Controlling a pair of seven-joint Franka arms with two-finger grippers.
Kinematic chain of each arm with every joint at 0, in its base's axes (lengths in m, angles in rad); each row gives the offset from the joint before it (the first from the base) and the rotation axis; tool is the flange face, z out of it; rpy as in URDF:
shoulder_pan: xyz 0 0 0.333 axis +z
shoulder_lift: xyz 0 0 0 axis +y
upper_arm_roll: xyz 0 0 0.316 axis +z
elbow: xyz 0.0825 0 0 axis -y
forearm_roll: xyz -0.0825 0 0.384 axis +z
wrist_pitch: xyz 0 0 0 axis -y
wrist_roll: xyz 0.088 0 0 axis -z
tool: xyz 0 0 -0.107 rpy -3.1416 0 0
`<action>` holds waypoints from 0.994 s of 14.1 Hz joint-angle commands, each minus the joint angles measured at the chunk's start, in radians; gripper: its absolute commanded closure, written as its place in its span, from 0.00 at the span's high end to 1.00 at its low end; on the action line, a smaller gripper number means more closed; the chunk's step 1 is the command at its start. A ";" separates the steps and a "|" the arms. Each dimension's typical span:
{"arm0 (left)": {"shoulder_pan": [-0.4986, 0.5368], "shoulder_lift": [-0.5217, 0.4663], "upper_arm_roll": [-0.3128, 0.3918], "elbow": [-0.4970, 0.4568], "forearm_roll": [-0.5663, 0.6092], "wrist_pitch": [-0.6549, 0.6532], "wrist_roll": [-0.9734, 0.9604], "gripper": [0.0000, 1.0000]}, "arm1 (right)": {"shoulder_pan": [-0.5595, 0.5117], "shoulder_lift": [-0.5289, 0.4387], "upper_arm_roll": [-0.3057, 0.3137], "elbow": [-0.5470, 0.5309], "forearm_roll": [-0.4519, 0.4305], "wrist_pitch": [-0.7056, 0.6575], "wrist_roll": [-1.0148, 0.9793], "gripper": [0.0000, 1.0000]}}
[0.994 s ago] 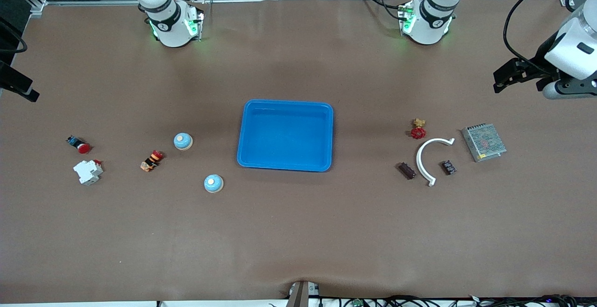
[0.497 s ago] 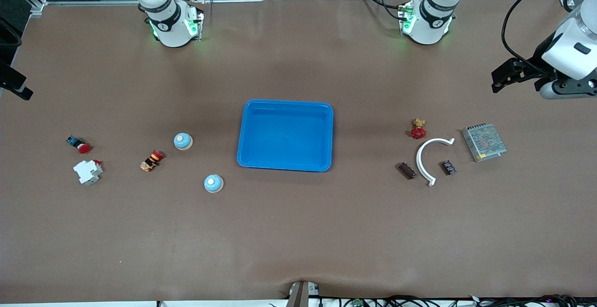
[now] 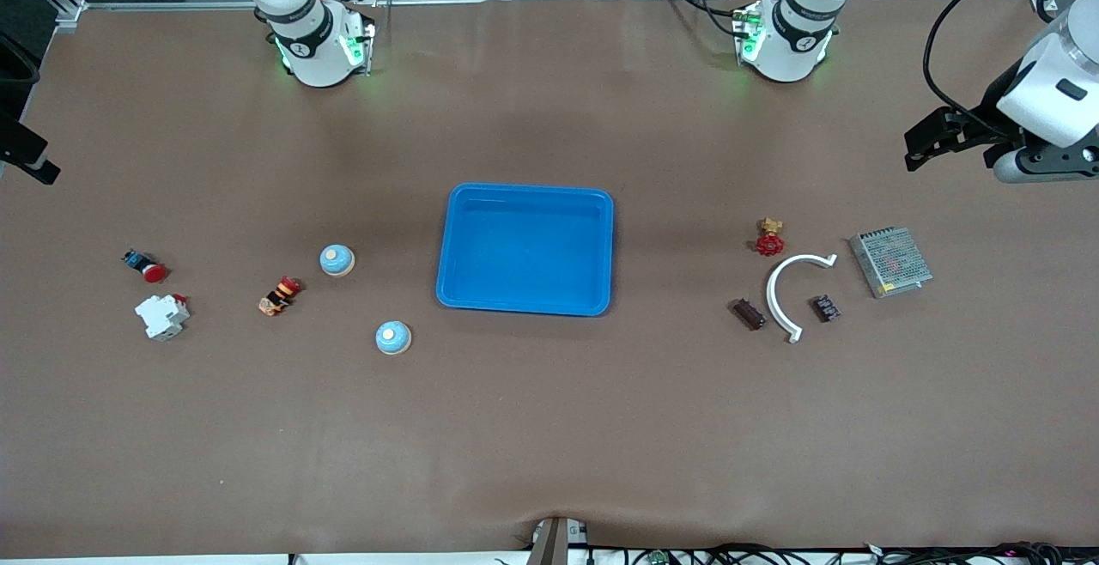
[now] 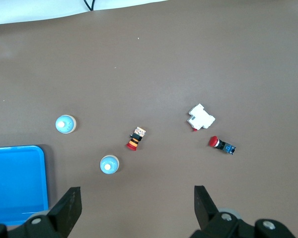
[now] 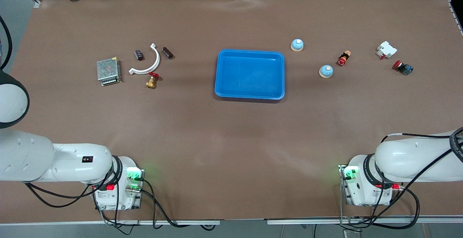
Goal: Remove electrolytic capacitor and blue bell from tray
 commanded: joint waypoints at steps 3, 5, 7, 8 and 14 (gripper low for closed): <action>0.013 -0.001 -0.010 0.004 -0.019 -0.010 -0.002 1.00 | 0.001 -0.022 0.003 -0.020 -0.009 0.009 -0.006 1.00; 0.014 -0.001 -0.010 -0.004 -0.019 -0.013 -0.003 1.00 | 0.000 -0.022 0.003 -0.022 -0.008 0.006 -0.006 1.00; 0.016 -0.001 -0.010 -0.003 -0.020 -0.013 -0.003 1.00 | 0.000 -0.020 0.002 -0.023 -0.003 0.000 -0.005 1.00; 0.017 -0.001 -0.010 -0.003 -0.020 -0.013 -0.003 1.00 | -0.002 -0.020 0.002 -0.023 -0.001 -0.003 -0.005 1.00; 0.014 0.007 -0.008 0.005 -0.016 -0.015 -0.002 1.00 | -0.002 -0.020 0.000 -0.033 0.000 -0.003 0.000 1.00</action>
